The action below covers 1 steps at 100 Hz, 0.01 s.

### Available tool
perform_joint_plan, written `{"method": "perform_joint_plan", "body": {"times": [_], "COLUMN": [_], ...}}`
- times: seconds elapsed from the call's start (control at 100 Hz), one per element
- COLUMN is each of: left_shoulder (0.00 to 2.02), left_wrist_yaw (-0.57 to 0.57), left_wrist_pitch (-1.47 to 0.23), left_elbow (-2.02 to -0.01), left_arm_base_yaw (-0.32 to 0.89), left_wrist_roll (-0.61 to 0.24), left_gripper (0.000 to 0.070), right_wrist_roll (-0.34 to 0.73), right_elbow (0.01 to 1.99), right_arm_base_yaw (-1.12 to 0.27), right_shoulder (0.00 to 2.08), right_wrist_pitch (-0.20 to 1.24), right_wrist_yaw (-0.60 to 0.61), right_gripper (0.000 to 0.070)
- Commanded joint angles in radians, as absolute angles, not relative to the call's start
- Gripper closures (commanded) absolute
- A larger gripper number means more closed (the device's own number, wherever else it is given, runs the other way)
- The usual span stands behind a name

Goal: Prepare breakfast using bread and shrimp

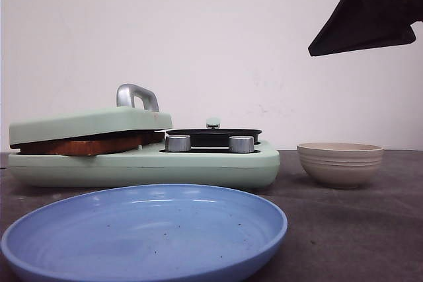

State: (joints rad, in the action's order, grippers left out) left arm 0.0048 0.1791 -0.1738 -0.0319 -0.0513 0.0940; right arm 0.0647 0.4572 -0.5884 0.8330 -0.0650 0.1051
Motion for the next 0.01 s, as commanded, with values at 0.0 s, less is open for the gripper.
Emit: {"method": "perform_joint_plan", "body": {"times": [0.0], "left_shoulder": [0.003], "left_wrist_yaw": [0.186], "left_wrist_pitch": [-0.179], "left_elbow": [-0.014], "left_arm_base_yaw": [-0.053], "left_wrist_roll": [0.092], "left_gripper": [0.07], "right_wrist_roll": [0.079], "right_elbow": [0.464], "right_arm_base_yaw": [-0.595], "right_shoulder": [0.839], "right_wrist_pitch": [-0.075], "right_wrist_yaw": [0.104], "right_gripper": [0.07]}}
